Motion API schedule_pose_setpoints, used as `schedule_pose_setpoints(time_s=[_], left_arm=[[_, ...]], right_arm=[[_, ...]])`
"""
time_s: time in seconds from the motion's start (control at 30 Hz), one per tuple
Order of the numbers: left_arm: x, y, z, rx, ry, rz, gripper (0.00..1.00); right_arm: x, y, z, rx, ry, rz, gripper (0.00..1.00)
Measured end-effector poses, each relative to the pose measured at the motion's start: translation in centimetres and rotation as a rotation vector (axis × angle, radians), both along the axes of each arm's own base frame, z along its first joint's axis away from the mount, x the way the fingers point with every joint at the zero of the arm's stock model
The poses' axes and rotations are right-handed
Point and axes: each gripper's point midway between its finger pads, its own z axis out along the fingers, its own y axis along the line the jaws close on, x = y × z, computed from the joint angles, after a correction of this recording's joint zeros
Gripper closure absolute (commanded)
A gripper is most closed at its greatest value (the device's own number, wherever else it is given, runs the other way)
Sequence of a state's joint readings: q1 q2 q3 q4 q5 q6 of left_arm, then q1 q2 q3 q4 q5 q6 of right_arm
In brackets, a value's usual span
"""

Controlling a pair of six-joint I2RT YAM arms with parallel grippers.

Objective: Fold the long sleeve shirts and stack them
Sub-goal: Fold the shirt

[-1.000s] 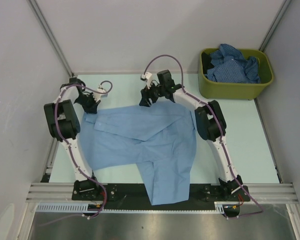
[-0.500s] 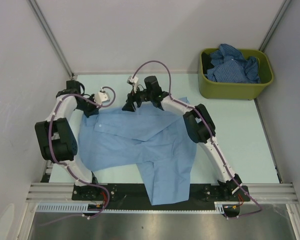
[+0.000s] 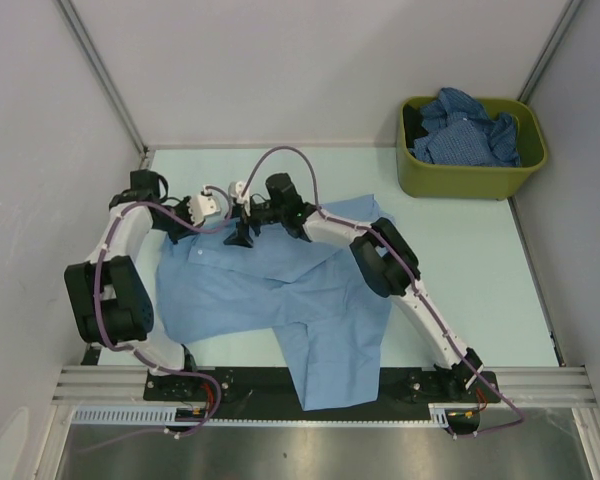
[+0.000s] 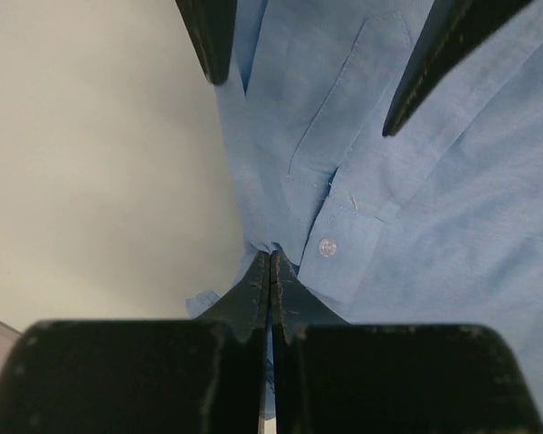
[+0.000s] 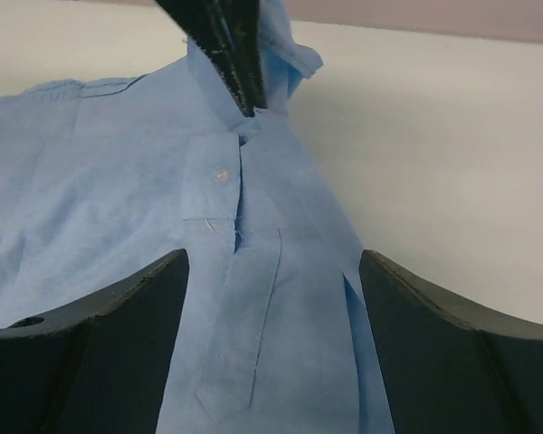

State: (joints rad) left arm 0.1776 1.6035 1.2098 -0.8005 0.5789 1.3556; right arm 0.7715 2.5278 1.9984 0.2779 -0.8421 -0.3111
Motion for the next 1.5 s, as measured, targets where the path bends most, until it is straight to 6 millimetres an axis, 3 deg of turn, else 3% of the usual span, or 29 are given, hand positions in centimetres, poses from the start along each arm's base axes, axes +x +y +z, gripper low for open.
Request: schedule_pose_setpoints(time_s=[0.13, 0.3, 0.67, 0.77, 0.8, 0.87, 0.9, 0.93, 1.03, 1.2, 1.5], left_arm=[[-0.4, -0.2, 0.4, 0.004, -0.015, -0.017, 1.00], [-1.2, -0.3, -0.1, 0.017, -0.006, -0.048, 1.00], [-2.3, -0.4, 1.0, 0.049, -0.054, -0.099, 1.00], [-2.8, -0.6, 1.1, 0.061, -0.063, -0.119, 1.00], [-3.1, -0.8, 1.2, 0.066, -0.064, -0.126, 1.00], [-3.5, -0.9, 1.2, 0.080, -0.066, -0.140, 0.91], [-3.6, -0.9, 1.2, 0.087, -0.065, -0.144, 0.79], [-3.8, -0.9, 1.2, 0.092, -0.064, -0.146, 0.58], [-3.8, -0.6, 1.4, 0.112, -0.068, -0.144, 0.38], [-3.5, -0.3, 1.8, 0.132, -0.091, -0.137, 0.35], [-2.9, -0.1, 0.7, 0.186, -0.072, -0.149, 0.39]], right_arm=[[-0.9, 1.0, -0.4, 0.027, -0.080, 0.018, 0.20], [-0.1, 1.4, 0.7, 0.085, -0.174, -0.005, 0.25], [-0.2, 2.0, 1.4, 0.123, -0.296, 0.010, 0.46], [-0.8, 2.5, 1.2, 0.121, -0.320, 0.021, 0.66], [-0.9, 2.7, 1.0, 0.118, -0.327, 0.021, 0.83], [-1.3, 3.0, 0.6, 0.109, -0.345, 0.026, 1.00], [-1.5, 3.0, 0.3, 0.102, -0.346, 0.028, 1.00], [-1.6, 3.0, 0.0, 0.097, -0.348, 0.029, 1.00], [-2.1, 2.8, -1.5, 0.067, -0.338, 0.028, 1.00], [-2.7, 2.3, -3.6, 0.031, -0.311, 0.029, 1.00], [-2.9, 2.0, -3.8, 0.040, -0.319, 0.024, 1.00]])
